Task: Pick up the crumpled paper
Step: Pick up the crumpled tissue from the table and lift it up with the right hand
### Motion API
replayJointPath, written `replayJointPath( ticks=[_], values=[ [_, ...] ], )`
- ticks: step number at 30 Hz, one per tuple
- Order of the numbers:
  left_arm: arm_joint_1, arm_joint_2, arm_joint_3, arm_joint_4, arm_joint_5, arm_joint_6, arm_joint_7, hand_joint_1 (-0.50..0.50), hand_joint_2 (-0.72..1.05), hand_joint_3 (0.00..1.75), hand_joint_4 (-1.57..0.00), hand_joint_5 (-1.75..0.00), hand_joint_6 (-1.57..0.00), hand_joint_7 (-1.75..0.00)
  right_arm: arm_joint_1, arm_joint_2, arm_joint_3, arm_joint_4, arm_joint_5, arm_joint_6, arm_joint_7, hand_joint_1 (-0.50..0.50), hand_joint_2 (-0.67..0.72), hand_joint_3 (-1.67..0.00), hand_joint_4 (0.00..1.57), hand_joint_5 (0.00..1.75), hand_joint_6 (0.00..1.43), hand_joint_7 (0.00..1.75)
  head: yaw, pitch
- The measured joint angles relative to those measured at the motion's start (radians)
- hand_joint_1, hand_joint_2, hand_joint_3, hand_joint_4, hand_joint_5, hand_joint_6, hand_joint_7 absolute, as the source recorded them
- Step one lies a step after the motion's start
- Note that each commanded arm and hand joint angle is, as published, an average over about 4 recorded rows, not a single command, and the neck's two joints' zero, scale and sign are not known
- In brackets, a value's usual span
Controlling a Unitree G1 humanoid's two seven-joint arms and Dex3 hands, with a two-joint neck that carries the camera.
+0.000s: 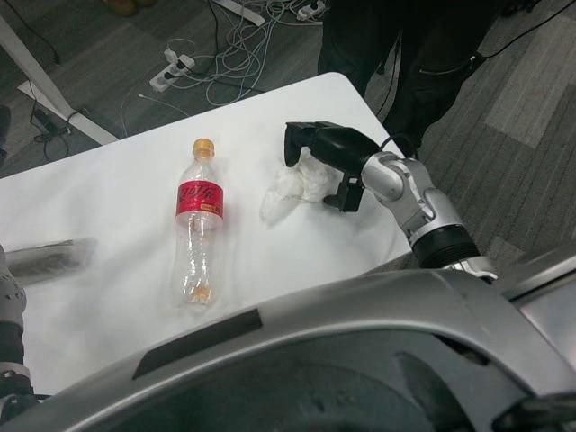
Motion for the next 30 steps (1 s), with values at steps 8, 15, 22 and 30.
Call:
replayJointPath(
  ticks=[8, 15, 22, 30],
  values=[
    [-0.004, -0.001, -0.001, 0.001, 0.000, 0.000, 0.000, -0.28, 0.78, 0.00, -0.26, 0.00, 0.00, 0.00, 0.015, -0.016, 0.046, -0.075, 0.012, 0.084, 0.003, 0.50, -0.16, -1.27, 0.00, 0.10, 0.00, 1.61, -0.004, 0.010],
    [-0.009, -0.001, -0.001, 0.001, -0.002, -0.001, 0.000, -0.28, 0.78, 0.00, -0.26, 0.00, 0.00, 0.00, 0.015, -0.032, 0.092, -0.094, 0.014, 0.116, 0.016, 0.50, -0.16, -1.27, 0.00, 0.10, 0.00, 1.61, -0.004, 0.013],
    [-0.009, -0.001, -0.003, 0.002, -0.016, -0.003, 0.000, -0.26, 0.78, 0.00, -0.26, 0.00, 0.00, 0.00, 0.015, -0.036, 0.120, -0.095, 0.014, 0.127, 0.031, 0.50, -0.16, -1.27, 0.00, 0.07, 0.00, 1.61, -0.004, 0.013],
    [-0.009, -0.001, -0.007, 0.002, -0.020, -0.010, 0.000, -0.26, 0.78, 0.00, -0.26, 0.00, 0.00, 0.00, 0.027, -0.034, 0.098, -0.129, 0.017, 0.129, 0.032, 0.50, -0.16, -1.25, 0.00, 0.00, 0.00, 1.15, 0.007, 0.016]
  ],
)
